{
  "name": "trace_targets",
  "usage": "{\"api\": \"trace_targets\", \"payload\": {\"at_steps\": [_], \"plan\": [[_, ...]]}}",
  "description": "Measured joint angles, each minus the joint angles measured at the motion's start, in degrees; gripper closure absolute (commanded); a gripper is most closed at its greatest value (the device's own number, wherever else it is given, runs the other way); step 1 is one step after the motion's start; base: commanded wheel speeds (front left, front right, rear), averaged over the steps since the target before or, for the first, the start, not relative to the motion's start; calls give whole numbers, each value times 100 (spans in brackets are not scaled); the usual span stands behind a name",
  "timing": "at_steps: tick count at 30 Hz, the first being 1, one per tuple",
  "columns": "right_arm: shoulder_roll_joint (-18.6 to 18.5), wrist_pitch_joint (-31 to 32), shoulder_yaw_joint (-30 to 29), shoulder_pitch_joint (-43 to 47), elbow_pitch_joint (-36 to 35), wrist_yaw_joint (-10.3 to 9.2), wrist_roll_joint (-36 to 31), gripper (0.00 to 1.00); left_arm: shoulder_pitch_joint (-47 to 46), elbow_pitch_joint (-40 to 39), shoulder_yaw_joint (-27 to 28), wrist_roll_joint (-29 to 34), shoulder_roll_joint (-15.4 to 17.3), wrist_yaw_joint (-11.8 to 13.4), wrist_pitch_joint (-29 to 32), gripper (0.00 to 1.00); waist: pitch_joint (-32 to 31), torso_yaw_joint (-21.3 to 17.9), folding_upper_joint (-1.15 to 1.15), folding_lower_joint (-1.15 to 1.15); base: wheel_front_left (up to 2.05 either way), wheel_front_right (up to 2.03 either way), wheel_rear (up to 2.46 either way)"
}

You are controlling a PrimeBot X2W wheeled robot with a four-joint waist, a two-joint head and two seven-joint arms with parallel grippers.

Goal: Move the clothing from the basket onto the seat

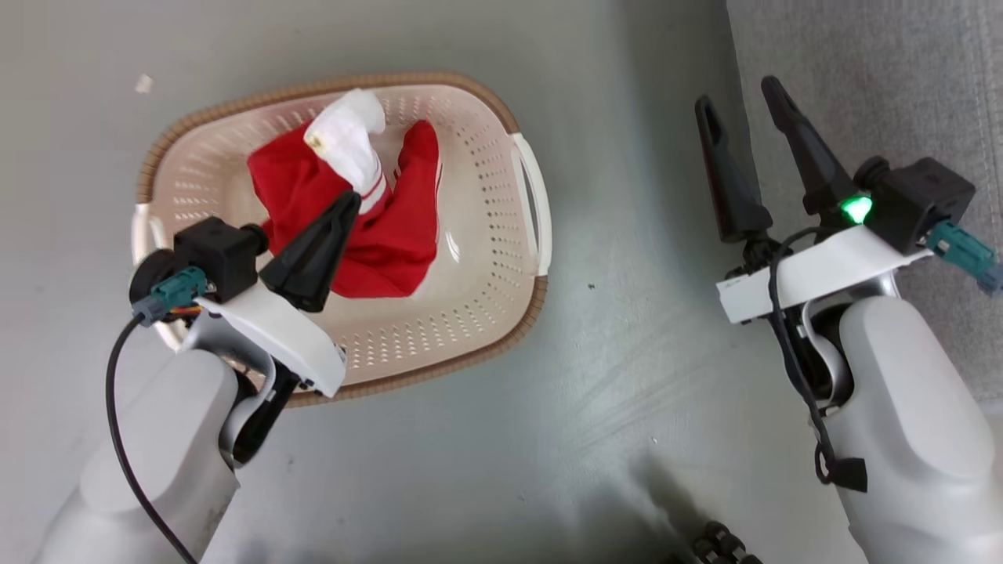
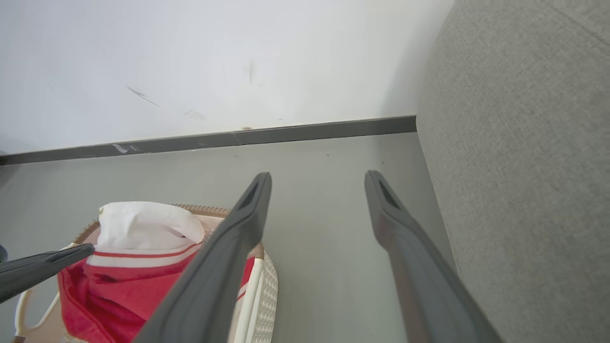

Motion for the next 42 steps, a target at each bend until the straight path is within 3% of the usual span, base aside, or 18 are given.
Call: {"api": "trace_targets", "payload": {"at_steps": [15, 42], "plan": [[-5, 0, -238, 482, 337, 0, -245, 0, 393, 148, -34, -207, -292, -49, -344, 100, -989, 456, 0, 0, 0, 0, 0], [-8, 0, -344, 1299, 689, 0, -423, 0, 955, 118, -208, -397, -535, -69, -492, 100, -2581, 1183, 0, 0, 0, 0, 0]]}}
